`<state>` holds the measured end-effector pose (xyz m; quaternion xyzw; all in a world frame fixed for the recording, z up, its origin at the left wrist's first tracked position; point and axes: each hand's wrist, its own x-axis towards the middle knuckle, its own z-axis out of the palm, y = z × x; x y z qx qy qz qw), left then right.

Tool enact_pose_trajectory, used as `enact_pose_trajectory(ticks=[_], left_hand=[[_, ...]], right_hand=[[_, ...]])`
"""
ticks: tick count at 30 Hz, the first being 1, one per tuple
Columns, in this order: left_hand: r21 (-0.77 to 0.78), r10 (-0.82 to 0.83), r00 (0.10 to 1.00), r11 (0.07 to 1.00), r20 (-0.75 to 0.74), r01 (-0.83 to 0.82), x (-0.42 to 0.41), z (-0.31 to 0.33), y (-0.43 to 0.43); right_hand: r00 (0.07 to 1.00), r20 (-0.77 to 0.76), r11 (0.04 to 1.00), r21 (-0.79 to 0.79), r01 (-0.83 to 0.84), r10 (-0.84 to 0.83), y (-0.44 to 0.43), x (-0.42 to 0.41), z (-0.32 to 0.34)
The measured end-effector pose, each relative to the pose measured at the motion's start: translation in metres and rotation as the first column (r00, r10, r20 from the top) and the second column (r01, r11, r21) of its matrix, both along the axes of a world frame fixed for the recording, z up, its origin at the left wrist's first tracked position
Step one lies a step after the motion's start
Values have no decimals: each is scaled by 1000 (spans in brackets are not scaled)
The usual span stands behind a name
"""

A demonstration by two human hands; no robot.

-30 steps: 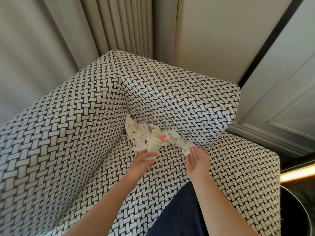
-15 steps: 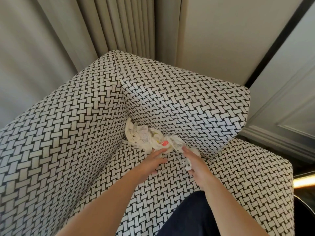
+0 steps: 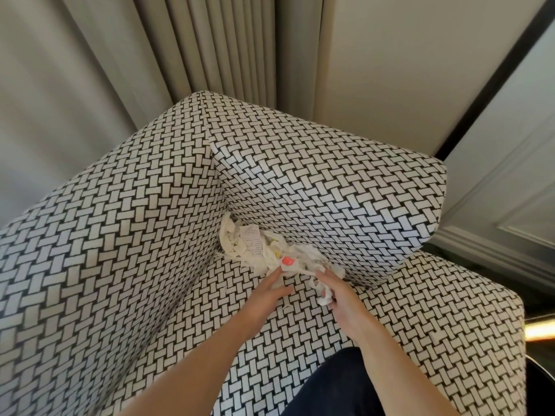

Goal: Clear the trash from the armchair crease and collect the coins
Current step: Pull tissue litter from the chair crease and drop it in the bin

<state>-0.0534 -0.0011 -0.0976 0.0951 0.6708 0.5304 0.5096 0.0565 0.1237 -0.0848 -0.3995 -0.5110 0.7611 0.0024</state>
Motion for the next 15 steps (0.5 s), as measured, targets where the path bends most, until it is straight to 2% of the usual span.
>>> enact_pose_trajectory(ticks=[8, 12, 15], left_hand=[[60, 70, 993, 995, 92, -76, -1, -1, -7], [81, 100, 989, 991, 107, -109, 3, 5, -7], [96, 128, 987, 986, 101, -138, 5, 6, -13]], right_hand=[[989, -133, 998, -21, -63, 59, -6, 4, 6], [979, -204, 998, -66, -3, -11, -8, 7, 6], [981, -191, 997, -64, 34, -46, -7, 11, 6]])
